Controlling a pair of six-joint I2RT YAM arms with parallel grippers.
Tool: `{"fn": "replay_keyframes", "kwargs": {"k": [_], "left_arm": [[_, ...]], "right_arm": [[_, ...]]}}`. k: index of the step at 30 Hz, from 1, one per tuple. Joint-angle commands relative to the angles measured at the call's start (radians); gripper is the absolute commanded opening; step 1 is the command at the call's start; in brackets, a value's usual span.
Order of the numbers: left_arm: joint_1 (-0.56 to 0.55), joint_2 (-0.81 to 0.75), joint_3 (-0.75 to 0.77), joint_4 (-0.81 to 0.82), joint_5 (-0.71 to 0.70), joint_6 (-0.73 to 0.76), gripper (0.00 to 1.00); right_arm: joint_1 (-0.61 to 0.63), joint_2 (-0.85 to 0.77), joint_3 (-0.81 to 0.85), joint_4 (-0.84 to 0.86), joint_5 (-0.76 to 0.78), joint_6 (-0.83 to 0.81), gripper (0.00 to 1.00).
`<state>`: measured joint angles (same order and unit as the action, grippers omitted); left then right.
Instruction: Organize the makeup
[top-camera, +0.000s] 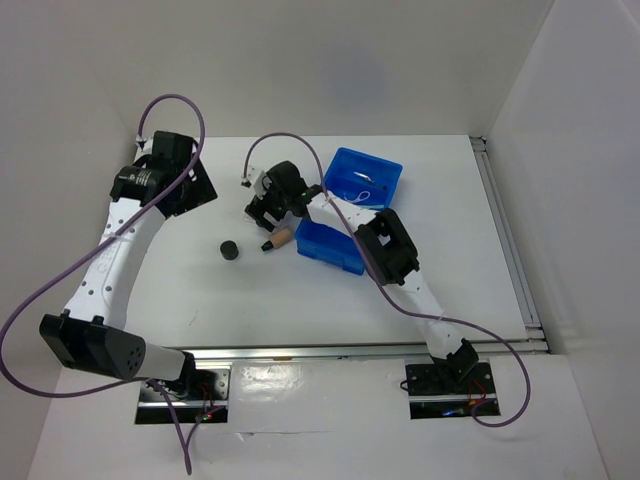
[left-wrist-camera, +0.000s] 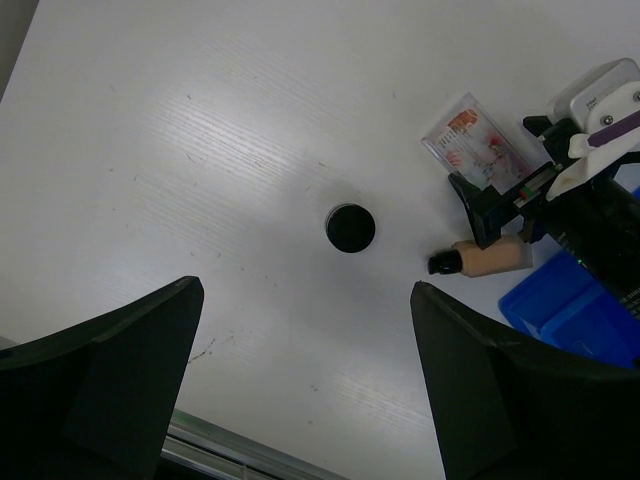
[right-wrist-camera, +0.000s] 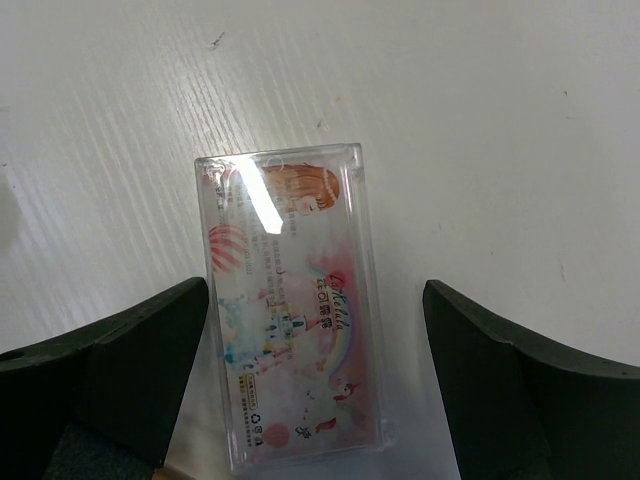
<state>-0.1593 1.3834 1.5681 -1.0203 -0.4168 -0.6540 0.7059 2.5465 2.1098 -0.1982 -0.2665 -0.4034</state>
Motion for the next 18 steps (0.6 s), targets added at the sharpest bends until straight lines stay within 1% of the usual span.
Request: {"fn": "replay_keyframes", "kwargs": {"k": [1,2,3,4,7,10,16,18], "left_arm": [[0.006,-0.001,-0.002,0.009,-0.013,0.022,0.99],[0.006,-0.001,-0.002,0.009,-0.013,0.022,0.99],[0.006,-0.001,-0.002,0.018,-0.013,0.022,0.99],[0.006,-0.001,-0.002,0.019,-0.013,0.022,0.99],[0.006,-0.001,-0.002,0.019,-0.013,0.022,0.99],[0.006,-0.001,-0.011,0.019,-0.013,0.022,0.99],[0.006,-0.001,-0.011,0.019,-0.013,0.022,0.99],[0.006,-0.001,-0.011,0.019,-0.013,0.022,0.99]], "right_arm": [[-0.006,0.027,0.049,-0.023,0.001,0.04,0.95],[-0.006,0.027,0.049,-0.033,0.001,0.04,0.94],[-0.006,0.027,0.058,-0.033,-0.01,0.052,0.84],[-0.006,0.027,0.058,-0.044,-0.01,0.052,0.81],[-0.006,0.046,0.07,-0.056,-0.019,0.07,0.81],[-0.006,0.046,0.07,-0.066,-0.028,0.08,0.84],[-0.025,0.066,0.101,-0.075,-0.066,0.112,0.84],[-0.025,0.066,0.113,-0.086,-0.077,0.123,0.8]]}}
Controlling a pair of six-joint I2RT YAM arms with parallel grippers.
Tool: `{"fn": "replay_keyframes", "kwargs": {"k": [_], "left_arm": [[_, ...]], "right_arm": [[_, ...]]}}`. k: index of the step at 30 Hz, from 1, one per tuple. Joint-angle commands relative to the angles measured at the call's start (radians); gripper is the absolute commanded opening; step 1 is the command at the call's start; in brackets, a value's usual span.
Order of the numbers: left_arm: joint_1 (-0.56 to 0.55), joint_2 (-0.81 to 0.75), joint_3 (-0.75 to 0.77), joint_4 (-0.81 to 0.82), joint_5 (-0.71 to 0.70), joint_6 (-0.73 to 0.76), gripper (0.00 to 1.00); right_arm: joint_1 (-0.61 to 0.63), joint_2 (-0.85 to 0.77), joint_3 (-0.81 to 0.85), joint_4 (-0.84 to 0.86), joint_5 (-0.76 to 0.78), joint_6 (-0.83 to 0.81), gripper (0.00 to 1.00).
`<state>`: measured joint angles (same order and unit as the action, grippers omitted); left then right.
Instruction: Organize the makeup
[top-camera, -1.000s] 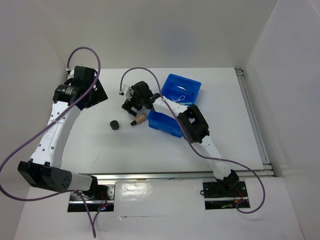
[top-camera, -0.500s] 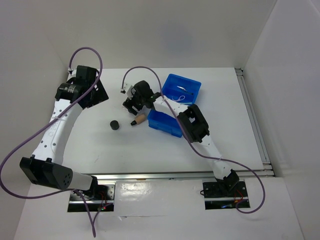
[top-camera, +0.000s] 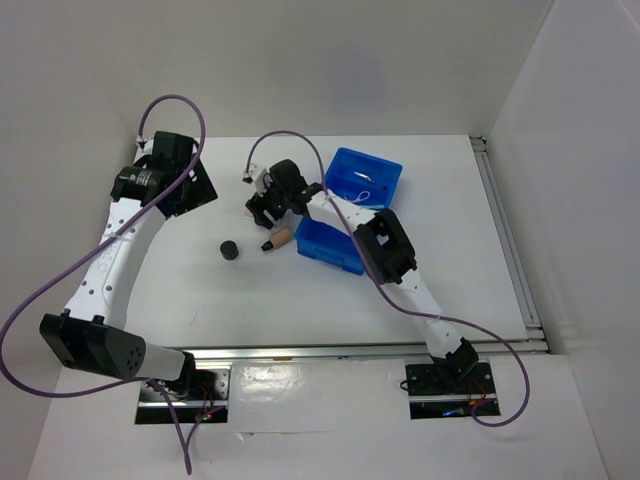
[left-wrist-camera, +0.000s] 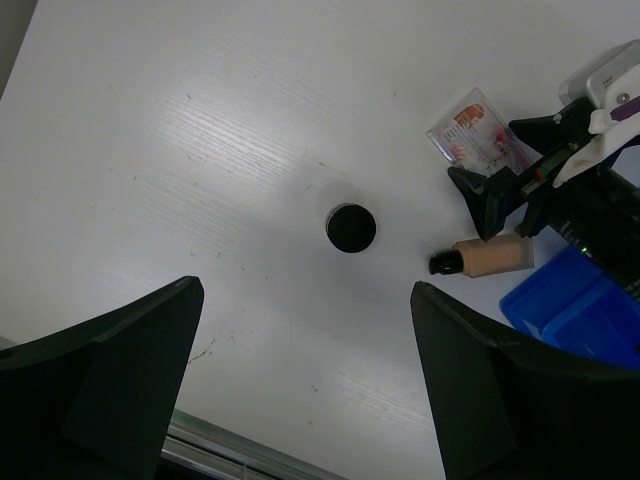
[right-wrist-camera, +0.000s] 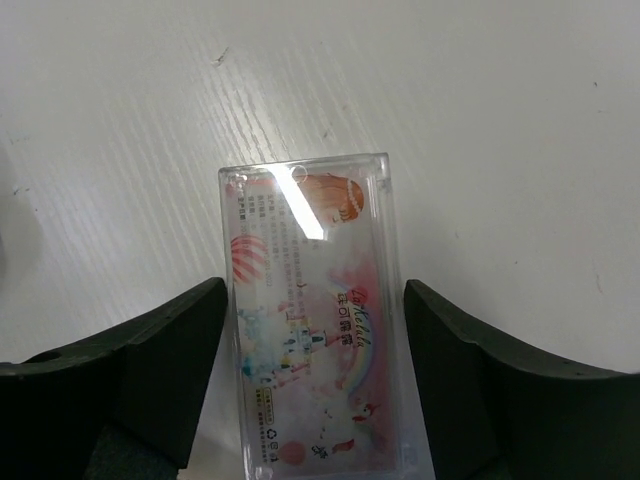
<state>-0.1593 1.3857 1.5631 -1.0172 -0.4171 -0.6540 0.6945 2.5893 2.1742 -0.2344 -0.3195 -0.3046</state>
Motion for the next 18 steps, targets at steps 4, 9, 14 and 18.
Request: {"fn": "replay_keyframes", "kwargs": {"k": [4,9,14,18], "left_arm": [[0.006,-0.004,-0.015,0.016,-0.012,0.022,0.99],[0.006,-0.004,-0.006,0.016,-0.012,0.013,0.99],[0.006,-0.004,0.005,0.016,-0.012,0.013,0.99],[0.006,-0.013,0.04,-0.004,-0.051,0.004,0.99]], "right_arm": [[-0.013,0.023,0.079,-0.049,-0.015,0.024,0.72],[-0.013,-0.012,0.163,-0.011,-0.003,0.035,0.68],[-0.013,-0.031,0.234,0.021,-0.003,0.044,0.67],[-0.013,-0.082,0.236,0.012,0.029,0.044,0.67]]}}
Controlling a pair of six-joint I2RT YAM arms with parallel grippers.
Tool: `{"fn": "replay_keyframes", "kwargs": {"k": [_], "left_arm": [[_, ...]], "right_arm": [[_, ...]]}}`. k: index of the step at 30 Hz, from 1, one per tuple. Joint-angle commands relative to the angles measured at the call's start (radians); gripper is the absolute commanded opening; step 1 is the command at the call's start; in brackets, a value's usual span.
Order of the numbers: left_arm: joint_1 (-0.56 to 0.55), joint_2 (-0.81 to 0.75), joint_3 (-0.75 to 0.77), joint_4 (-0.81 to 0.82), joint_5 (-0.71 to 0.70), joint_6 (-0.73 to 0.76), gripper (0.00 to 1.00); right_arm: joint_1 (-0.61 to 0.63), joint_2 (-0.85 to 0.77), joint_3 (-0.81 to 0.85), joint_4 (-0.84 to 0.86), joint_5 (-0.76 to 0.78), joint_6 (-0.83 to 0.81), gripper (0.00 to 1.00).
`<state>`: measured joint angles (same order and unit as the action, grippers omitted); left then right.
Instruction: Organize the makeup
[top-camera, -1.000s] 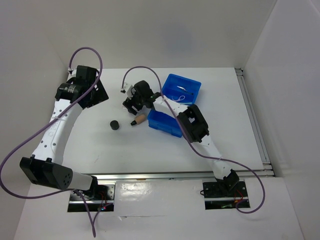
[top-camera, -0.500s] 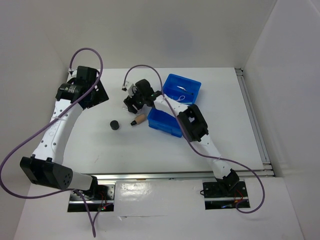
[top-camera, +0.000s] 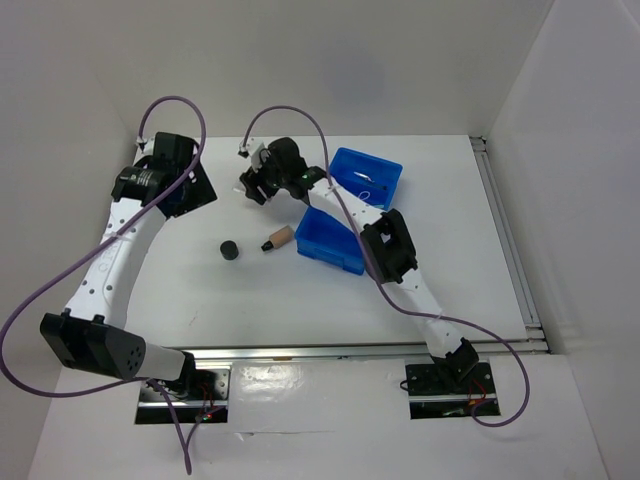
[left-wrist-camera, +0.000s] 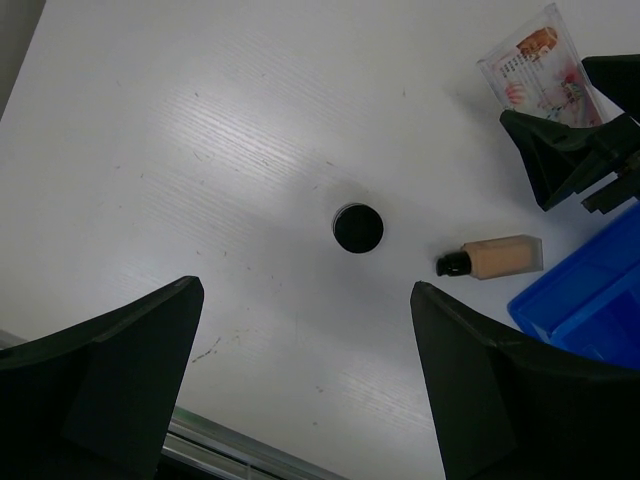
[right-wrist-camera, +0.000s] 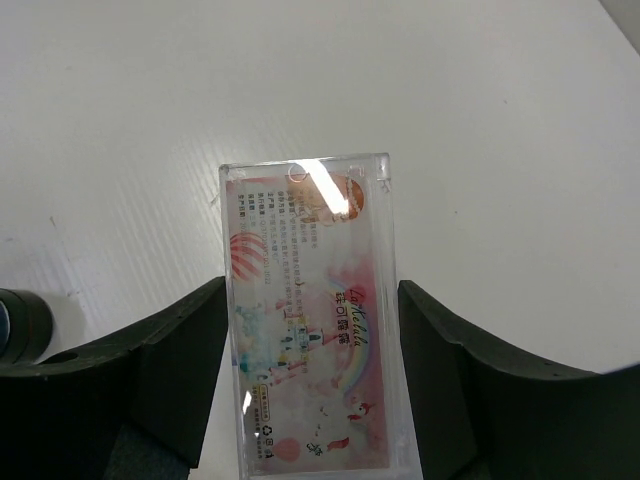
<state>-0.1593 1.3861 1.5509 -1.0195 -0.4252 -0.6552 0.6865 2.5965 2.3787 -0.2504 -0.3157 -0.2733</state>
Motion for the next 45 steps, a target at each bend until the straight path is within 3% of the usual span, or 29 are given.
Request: {"fn": "replay_keyframes", "kwargs": {"k": [1,10,15,22,34,40,45], "left_arm": [[0.006,-0.013,0.052,-0.002,-0.043,0.005,0.99],[0.006,-0.035,0.089,-0.013,-0.072,-0.004,0.99],[0.006,-0.056,0.069,-0.013,-0.072,-0.004,0.99],[0.015,-0.065,0.078,-0.013,-0.063,-0.004,0.99],[0.015,-0.056,0.04,0.027,0.019,-0.014,0.99],[0.015,-0.047,0.04,0.036,0.037,-0.014,0.99],[0.015,-0.047,0.031,0.036,0.037,-0.014,0.99]], "right_arm": [[-0.005,-0.107,0.019,0.028,0.039,0.013,0.66],[-0.005,-0.459,-0.375,0.122,0.102,0.032,0.65],[-0.015,-0.562,-0.495,0.12,0.136,0.051,0.65],[-0.062,-0.755,-0.783,0.097,0.222,0.042,0.66],[-0.182,-0.9,-1.07,0.098,0.277,-0.006,0.66],[-0.223,-0.889,-1.139,0.152,0.234,-0.037,0.66],[-0.234,-0.836,-1.148,0.177,0.193,-0.073,0.74]]}}
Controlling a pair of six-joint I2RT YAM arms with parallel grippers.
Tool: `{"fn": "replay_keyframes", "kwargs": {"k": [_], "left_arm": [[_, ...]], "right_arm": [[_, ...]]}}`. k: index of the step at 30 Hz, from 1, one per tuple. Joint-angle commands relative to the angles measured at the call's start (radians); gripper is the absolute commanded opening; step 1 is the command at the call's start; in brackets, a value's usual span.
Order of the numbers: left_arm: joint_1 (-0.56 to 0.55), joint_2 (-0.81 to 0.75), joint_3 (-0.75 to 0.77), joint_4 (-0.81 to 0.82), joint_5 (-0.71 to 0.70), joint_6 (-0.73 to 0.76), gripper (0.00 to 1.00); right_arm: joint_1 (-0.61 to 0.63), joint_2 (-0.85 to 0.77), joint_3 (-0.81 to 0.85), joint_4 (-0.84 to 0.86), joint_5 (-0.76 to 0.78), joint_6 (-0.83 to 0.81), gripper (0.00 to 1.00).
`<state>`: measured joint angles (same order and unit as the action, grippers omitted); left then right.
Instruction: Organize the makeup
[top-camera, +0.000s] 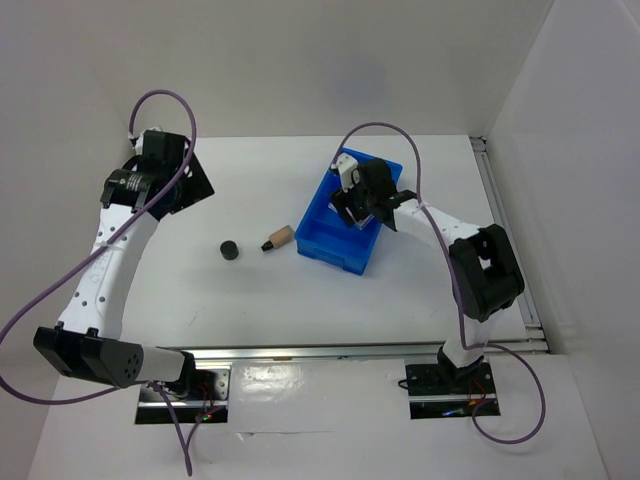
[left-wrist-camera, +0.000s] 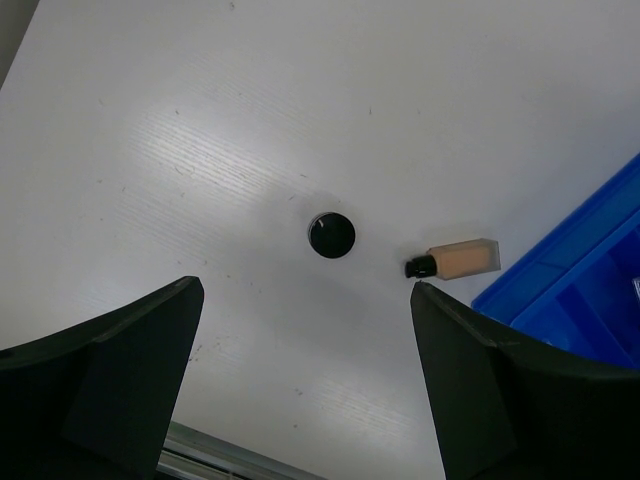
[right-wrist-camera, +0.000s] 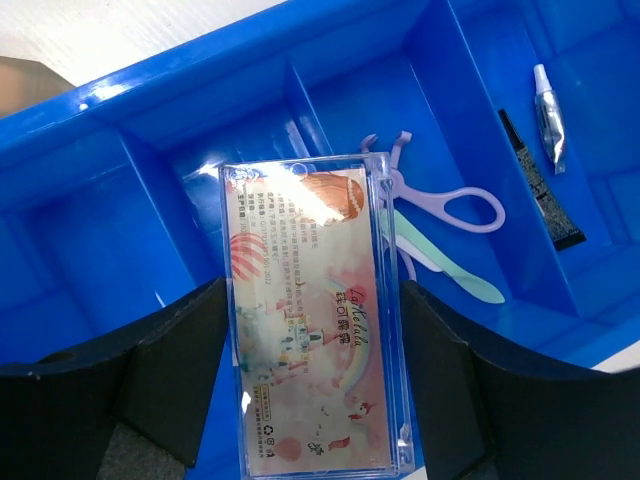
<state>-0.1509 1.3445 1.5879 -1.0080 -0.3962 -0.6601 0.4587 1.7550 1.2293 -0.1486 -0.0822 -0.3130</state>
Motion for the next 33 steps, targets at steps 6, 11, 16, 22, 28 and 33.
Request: {"fn": "replay_keyframes", "kwargs": {"k": [6,11,16,22,28,33], "left_arm": [[0.007,-0.015,-0.034,0.025,0.019,-0.018,0.99],[0.007,-0.015,-0.034,0.036,0.028,-0.018,0.99],[0.007,-0.004,-0.034,0.036,0.028,-0.009,0.99],[0.007,-0.004,-0.034,0.036,0.049,-0.009,0.99],[0.007,-0.014,-0.025,0.036,0.02,-0.018,0.99],[0.007,-0.034,-0.016,0.014,-0.026,-0.03,0.99]], "right_arm": [[-0.006,0.015,0.021,0.052,-0.062,-0.023,0.9],[-0.006,0.006,0.064,0.029,-0.053,-0.002,0.96],[0.014,-0.028,0.143,0.011,-0.044,0.022,0.96],[0.196,0.044,0.295,-0.017,0.045,0.072,0.89],[0.299,0.388,0.802,-0.393,-0.043,0.239,0.83],[0.36,0.526,0.937,-0.448,-0.06,0.23,0.88]]}}
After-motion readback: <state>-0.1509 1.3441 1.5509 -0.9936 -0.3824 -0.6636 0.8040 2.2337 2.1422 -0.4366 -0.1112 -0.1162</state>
